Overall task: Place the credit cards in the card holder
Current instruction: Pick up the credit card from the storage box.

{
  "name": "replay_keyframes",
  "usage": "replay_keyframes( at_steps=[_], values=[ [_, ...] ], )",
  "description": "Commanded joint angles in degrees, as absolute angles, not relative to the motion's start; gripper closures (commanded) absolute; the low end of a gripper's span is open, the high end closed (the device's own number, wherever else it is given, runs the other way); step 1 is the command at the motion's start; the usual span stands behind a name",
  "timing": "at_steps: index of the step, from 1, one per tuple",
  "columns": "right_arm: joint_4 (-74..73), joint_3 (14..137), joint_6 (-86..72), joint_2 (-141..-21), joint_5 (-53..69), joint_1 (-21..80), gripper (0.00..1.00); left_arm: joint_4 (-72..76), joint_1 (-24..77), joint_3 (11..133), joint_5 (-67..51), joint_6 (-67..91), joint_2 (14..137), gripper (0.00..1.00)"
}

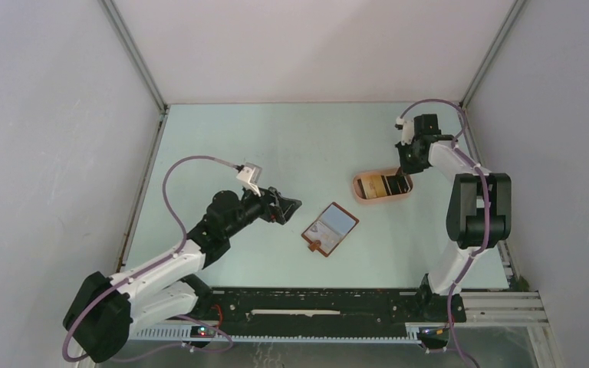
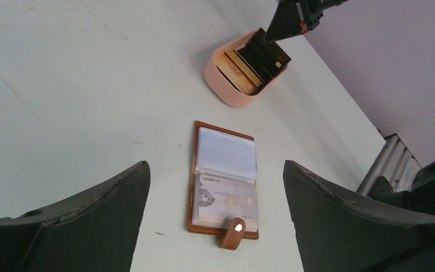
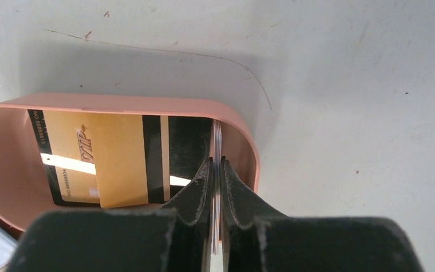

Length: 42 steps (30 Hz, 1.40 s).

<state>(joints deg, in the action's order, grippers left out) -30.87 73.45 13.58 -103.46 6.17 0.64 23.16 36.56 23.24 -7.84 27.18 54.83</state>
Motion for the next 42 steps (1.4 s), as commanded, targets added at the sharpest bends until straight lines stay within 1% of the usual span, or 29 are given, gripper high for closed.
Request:
replay_keyframes(
  at_steps=[1, 3, 6, 8, 10, 12, 15, 22, 24, 26, 28, 32, 36, 38, 42],
  values=[
    [-36.4, 74.3, 15.9, -104.9, 10.1, 0.4, 0.81, 28.4, 36.2, 25.9, -12.5, 29.3, 56.7, 0.09],
    [-37.4, 74.7, 16.4, -105.5, 10.9, -0.9, 0.71, 28.6, 36.2, 25.9, -12.7, 29.5, 57.1, 0.09],
    [-38.8, 75.4, 16.7, -106.1, 13.7, -2.1, 0.62, 28.6, 36.2, 25.9, -12.7, 29.5, 57.3, 0.09],
    [-40.0, 75.8, 17.0, -106.7, 14.9, -2.7, 0.59, 28.6, 36.2, 25.9, -12.8, 29.5, 57.4, 0.09],
    [-40.2, 76.0, 17.2, -107.1, 14.9, -3.0, 0.58, 28.8, 36.2, 25.9, -13.0, 29.6, 57.7, 0.09],
    [-40.4, 76.3, 17.1, -107.4, 15.1, -3.5, 0.59, 29.1, 36.2, 25.9, -13.2, 29.8, 57.9, 0.09],
    [-40.4, 76.6, 16.5, -107.4, 15.6, -4.2, 0.64, 29.3, 36.2, 25.9, -13.4, 29.9, 58.2, 0.09],
    [-40.8, 77.2, 15.8, -107.3, 19.3, -6.5, 0.86, 29.5, 36.2, 26.1, -13.8, 30.0, 58.7, 0.09],
    [-41.4, 77.6, 15.7, -107.8, 21.7, -7.3, 0.90, 29.7, 36.2, 26.2, -13.9, 30.0, 58.8, 0.09],
    [-42.3, 78.3, 15.7, -108.7, 24.5, -8.1, 0.91, 29.6, 36.2, 26.2, -13.9, 30.1, 58.9, 0.09],
    [-42.9, 78.8, 15.6, -109.7, 26.8, -8.9, 0.91, 29.7, 36.2, 26.0, -13.9, 30.1, 58.8, 0.09],
    [-43.7, 79.6, 15.7, -111.3, 29.2, -9.5, 0.86, 29.6, 36.2, 25.8, -13.7, 30.2, 58.6, 0.09],
    [-44.1, 80.4, 15.0, -112.5, 31.7, -9.7, 0.84, 29.6, 36.2, 25.8, -13.8, 30.2, 58.7, 0.09],
    [-44.4, 80.9, 14.7, -113.3, 33.0, -9.8, 0.80, 29.7, 36.2, 25.7, -13.8, 30.2, 58.5, 0.09],
    [-45.1, 81.6, 14.3, -114.8, 35.4, -10.4, 0.76, 29.7, 36.2, 25.5, -13.7, 30.2, 58.4, 0.09]
  ],
)
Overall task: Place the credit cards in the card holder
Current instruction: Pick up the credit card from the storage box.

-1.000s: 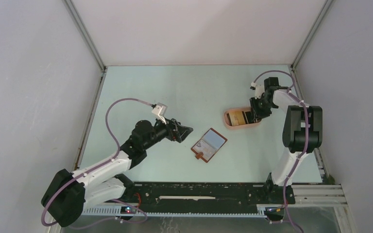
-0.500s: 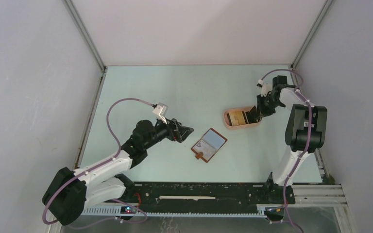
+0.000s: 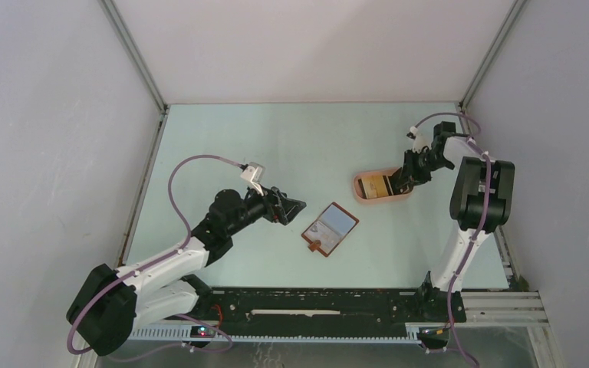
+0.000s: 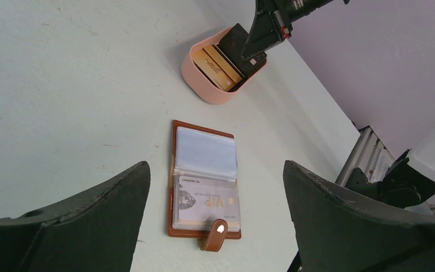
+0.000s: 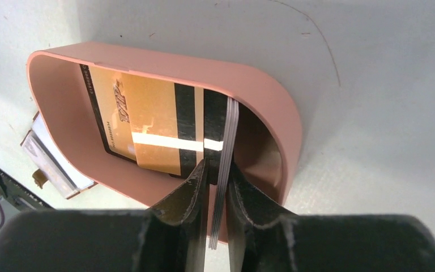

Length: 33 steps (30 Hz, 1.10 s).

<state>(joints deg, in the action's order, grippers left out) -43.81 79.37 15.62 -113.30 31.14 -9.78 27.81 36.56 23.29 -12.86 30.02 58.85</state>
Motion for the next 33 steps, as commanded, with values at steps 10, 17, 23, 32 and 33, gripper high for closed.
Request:
replay_keyframes(
  at_steps=[10, 17, 23, 32, 33],
  values=[
    [-45.0, 82.2, 12.9, -115.1, 35.6, -11.6, 0.70, 29.7, 36.2, 25.6, -13.9, 30.2, 58.8, 0.09],
    [-45.6, 82.7, 12.8, -116.5, 38.6, -13.1, 0.75, 29.7, 36.2, 25.5, -14.0, 30.3, 58.6, 0.09],
    [-46.1, 82.8, 13.6, -116.8, 41.2, -13.9, 0.80, 29.7, 36.2, 25.5, -13.9, 30.3, 58.7, 0.09],
    [-46.8, 83.0, 15.1, -116.9, 42.3, -14.0, 0.81, 29.8, 36.2, 25.5, -13.9, 30.2, 58.8, 0.09],
    [-47.1, 83.1, 15.2, -117.0, 42.5, -14.0, 0.81, 29.7, 36.2, 25.4, -13.9, 30.3, 58.8, 0.09]
  ],
)
